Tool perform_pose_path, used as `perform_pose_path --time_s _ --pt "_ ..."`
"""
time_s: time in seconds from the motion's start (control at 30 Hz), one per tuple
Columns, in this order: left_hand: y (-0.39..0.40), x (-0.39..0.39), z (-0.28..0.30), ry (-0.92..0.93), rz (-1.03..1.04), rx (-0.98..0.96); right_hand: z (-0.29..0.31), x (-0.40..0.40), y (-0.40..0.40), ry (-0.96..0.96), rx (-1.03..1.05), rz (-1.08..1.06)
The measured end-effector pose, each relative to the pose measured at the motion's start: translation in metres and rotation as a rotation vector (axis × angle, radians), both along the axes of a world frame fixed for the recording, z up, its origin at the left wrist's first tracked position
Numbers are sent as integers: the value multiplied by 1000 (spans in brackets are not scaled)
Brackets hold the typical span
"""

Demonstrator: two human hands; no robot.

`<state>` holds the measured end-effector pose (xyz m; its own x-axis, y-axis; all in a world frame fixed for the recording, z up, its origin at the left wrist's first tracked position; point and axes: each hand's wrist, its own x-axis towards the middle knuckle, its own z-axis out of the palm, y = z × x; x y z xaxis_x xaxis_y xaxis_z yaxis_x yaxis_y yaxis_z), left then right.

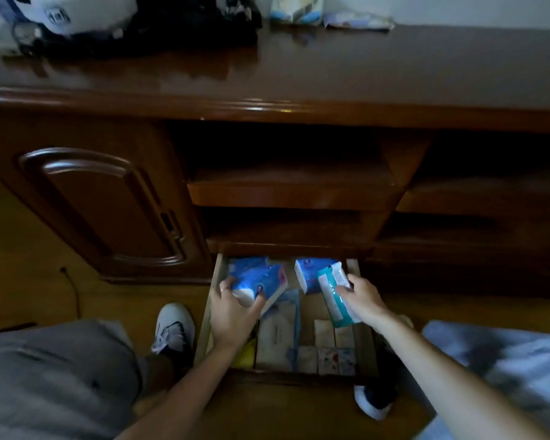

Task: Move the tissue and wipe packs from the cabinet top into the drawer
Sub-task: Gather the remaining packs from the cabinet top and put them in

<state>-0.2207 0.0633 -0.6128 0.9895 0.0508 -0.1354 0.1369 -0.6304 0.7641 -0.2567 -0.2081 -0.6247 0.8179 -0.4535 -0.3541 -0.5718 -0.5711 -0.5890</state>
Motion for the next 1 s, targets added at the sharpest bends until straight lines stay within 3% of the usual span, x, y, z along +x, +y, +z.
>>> perform_pose_path --time_s 0.13,0.33,0.5,0.67,0.8,1.0 --pt "7 14 -28 -161 -64 242 -49 -1 1 134 19 -17" --pt "30 0 -75 -77 -121 586 -84 8 5 70 38 -14" --pt "16 4 -77 -259 -271 644 -92 22 1 55 120 -53" --pt "22 15 -84 -127 -432 673 -104 22 2 88 87 -152" --pt "25 21 -87 -25 -405 765 -108 22 -5 84 135 -314" --pt "20 11 -88 -76 -328 769 -110 31 0 80 332 -225"
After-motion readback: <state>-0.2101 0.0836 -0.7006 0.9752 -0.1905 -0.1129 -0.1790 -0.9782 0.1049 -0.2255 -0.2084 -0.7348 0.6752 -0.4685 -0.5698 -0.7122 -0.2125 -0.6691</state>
